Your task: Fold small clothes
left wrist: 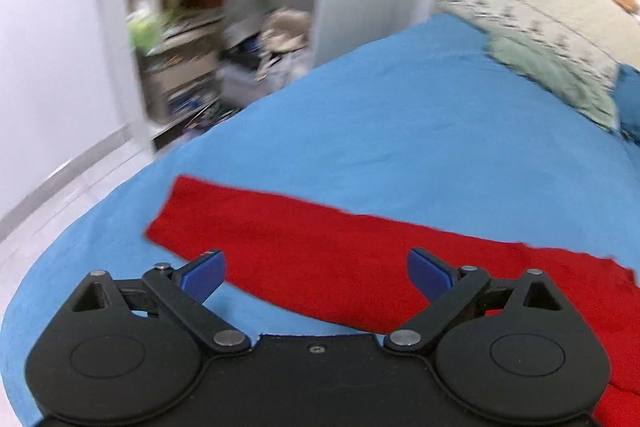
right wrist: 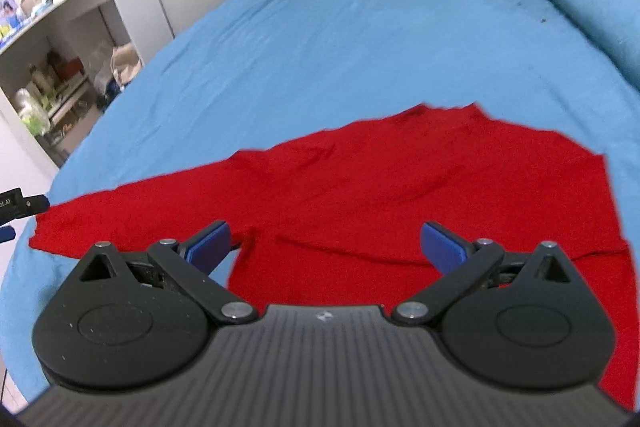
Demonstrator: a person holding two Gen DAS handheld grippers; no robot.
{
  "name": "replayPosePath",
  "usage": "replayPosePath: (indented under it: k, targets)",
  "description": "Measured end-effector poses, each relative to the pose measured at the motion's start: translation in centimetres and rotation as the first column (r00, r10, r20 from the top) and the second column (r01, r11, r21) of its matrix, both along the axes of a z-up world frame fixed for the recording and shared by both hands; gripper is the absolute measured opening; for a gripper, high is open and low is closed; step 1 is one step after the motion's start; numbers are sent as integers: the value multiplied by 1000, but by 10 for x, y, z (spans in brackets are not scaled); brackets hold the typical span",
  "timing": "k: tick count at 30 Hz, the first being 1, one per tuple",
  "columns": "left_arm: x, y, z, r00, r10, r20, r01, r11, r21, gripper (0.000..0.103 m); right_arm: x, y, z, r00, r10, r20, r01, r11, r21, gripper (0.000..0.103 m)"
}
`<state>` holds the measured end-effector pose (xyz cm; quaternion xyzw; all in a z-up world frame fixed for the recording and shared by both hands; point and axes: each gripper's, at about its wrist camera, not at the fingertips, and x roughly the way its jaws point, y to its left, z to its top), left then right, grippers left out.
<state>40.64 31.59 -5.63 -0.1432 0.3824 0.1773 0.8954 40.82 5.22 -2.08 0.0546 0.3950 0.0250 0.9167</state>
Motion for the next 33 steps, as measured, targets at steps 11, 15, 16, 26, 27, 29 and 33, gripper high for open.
replayPosePath:
  k: [11,15,16,26,27,29,33]
  targets:
    - [6,74,-67,991,101,-90,-109,989,-96,61,27,68,-46,998,-9,-60,5,998,-69,103]
    - [10,81,-77,988,134,-80,-142,984,-111,61,29,75,-51,998,-1,-70,-5,996,-89,103]
    - [11,79,-78,987,139,-76,-146,984,-102,61,30,76,-51,997,0,-72,-7,996,-91,103]
    - [31,66,-72,983,180,-39,-179,984,21,5,30,60,-54,998,-29,-61,24,997,-78,103]
    - [33,61,-66,985,172,-26,-171,985,32,5,30,55,-54,998,-35,-59,31,997,-74,103]
    - [35,43,-49,991,132,18,-133,989,65,5,29,45,-52,997,-47,-53,44,997,-66,103]
    - [43,-16,-8,994,-25,111,7,987,160,5,27,13,-42,996,-88,-28,87,996,-36,103]
